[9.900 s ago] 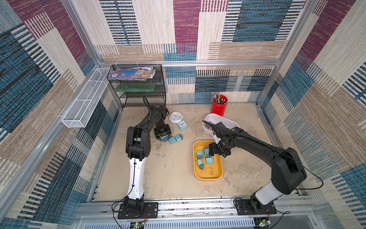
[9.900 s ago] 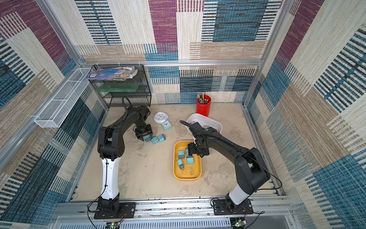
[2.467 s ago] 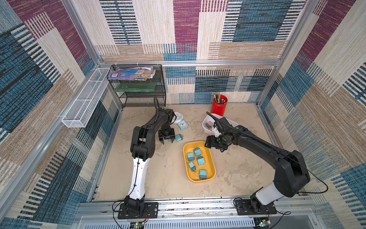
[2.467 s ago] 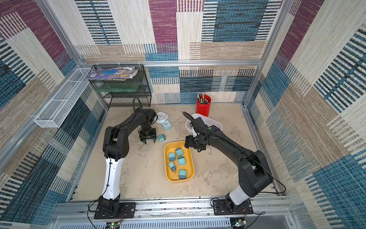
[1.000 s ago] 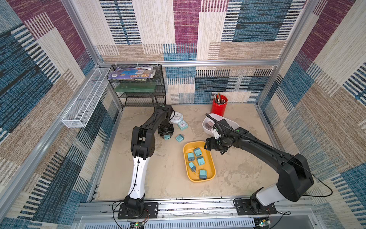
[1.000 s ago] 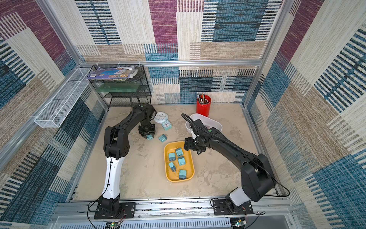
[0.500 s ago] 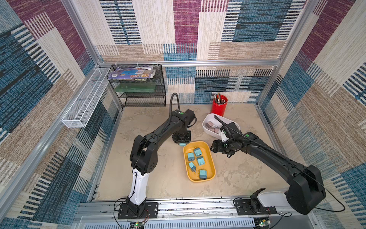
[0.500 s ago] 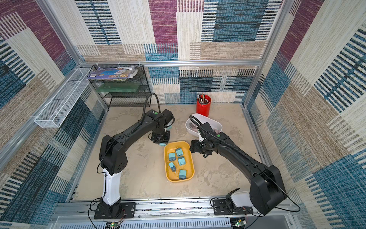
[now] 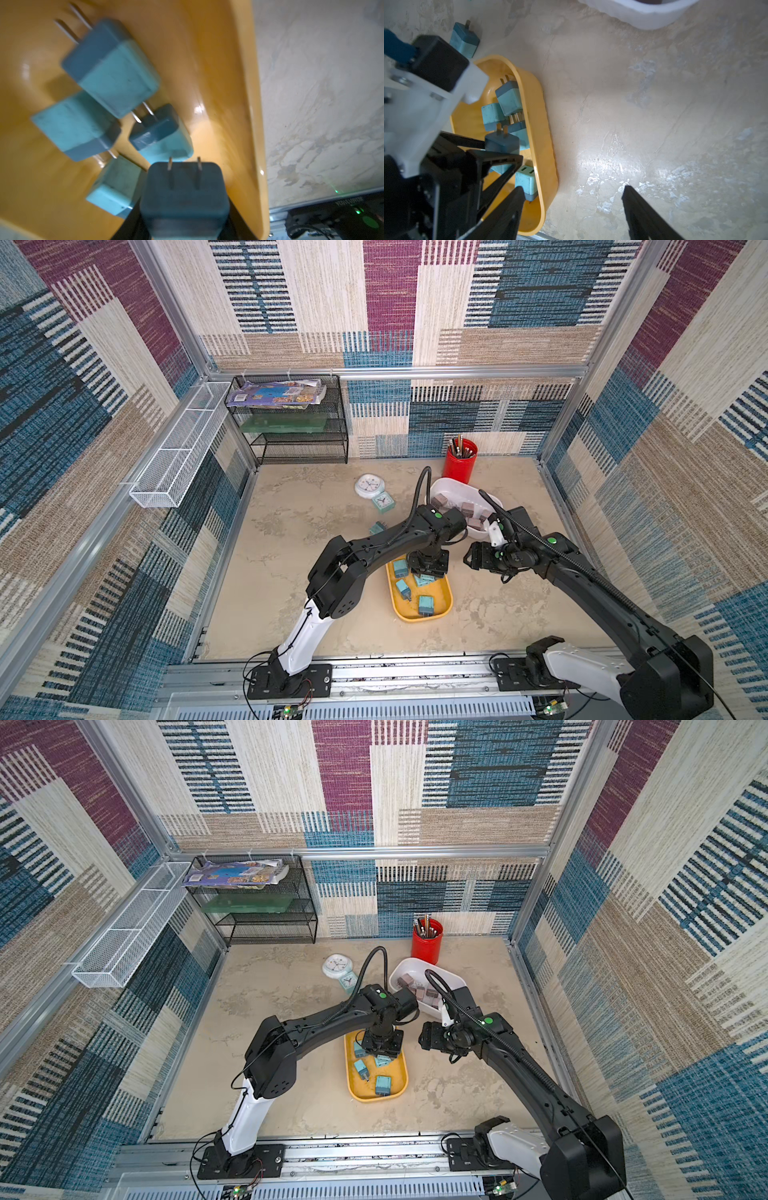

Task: Place the plugs by color into the storage box
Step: Place the plug in the storage box, then pick up the plug from the center of the board.

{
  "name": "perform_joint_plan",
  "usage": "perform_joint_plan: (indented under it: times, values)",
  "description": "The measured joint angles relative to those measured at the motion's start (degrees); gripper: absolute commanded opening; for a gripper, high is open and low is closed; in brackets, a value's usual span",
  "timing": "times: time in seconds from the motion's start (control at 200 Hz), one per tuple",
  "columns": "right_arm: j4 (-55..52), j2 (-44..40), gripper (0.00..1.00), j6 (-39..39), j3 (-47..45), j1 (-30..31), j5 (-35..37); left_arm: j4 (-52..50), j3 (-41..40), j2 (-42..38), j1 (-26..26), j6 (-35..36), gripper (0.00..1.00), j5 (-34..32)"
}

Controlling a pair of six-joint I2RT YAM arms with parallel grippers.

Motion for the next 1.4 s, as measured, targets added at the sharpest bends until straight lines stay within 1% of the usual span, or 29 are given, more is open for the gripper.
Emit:
perform_joint_plan:
  times: [0.1, 0.215, 0.28, 0.325, 0.406, 0.441, 0.496, 0.626, 0.766, 0.861, 0.961, 1.067, 1.142, 1.302, 1.402]
  values:
    - [-0.3, -0.2, 0.77, -0.5, -0.3, -0.1, -0.1, 1.4, -1.7, 0.6, -0.4, -1.1, 0.38, 0.4]
    - [-0.3, 0.2, 0.77, -1.0, -0.3, -0.3, -0.4, 2.6, -3.4, 1.2, -0.8, -1.5, 0.42, 1.3]
    - [-0.3, 0.8, 0.77, -1.2, -0.2, -0.3, -0.5, 3.1, -4.3, 1.1, -0.9, -1.6, 0.46, 1.6]
    - [-0.3, 1.2, 0.77, -1.4, 0.1, -0.4, -0.6, 3.1, -4.7, 1.0, -0.9, -1.7, 0.50, 3.0]
    - [-0.3, 2.1, 0.77, -1.7, 0.8, -0.4, -0.6, 3.8, -5.1, 1.6, -1.0, -1.7, 0.62, 2.9]
    - [-0.2, 2.4, 0.77, -1.8, 1.2, -0.4, -0.6, 3.9, -5.2, 1.9, -0.8, -1.7, 0.66, 2.8]
    - [-0.1, 3.1, 0.77, -1.9, 1.7, -0.4, -0.6, 3.7, -4.9, 1.9, -0.5, -1.7, 0.68, 2.8]
    - [0.1, 4.7, 0.77, -2.3, 3.6, -0.5, -0.6, 2.3, -1.3, 1.0, 1.4, -1.2, 0.69, 2.8]
    - [0.7, 6.6, 0.77, -2.5, 5.2, -0.8, -0.6, -1.2, 3.6, -2.8, 6.2, 0.5, 0.69, 0.5]
    - [1.4, 8.0, 0.77, -2.5, 6.1, -0.9, -0.6, -3.1, 5.9, -4.5, 10.9, 3.6, 0.71, -2.1]
    - [2.2, 9.6, 0.77, -2.1, 6.8, -0.9, -0.7, -4.2, 7.0, -4.2, 16.2, 7.1, 0.75, -3.6]
    - [3.4, 10.8, 0.77, -1.5, 7.1, -0.9, -0.8, -5.0, 9.0, -1.5, 21.3, 10.4, 0.76, -5.0]
    - [4.0, 11.7, 0.77, -1.1, 7.4, -0.8, -0.8, -5.3, 11.1, 1.2, 23.6, 12.7, 0.76, -4.8]
    - [4.8, 12.8, 0.77, -0.3, 7.6, -0.5, -0.8, -5.7, 17.2, 7.3, 26.3, 16.2, 0.76, -4.1]
    - [5.2, 13.5, 0.77, 0.0, 7.7, -0.3, -0.7, -5.7, 20.5, 11.0, 26.9, 18.8, 0.76, -3.8]
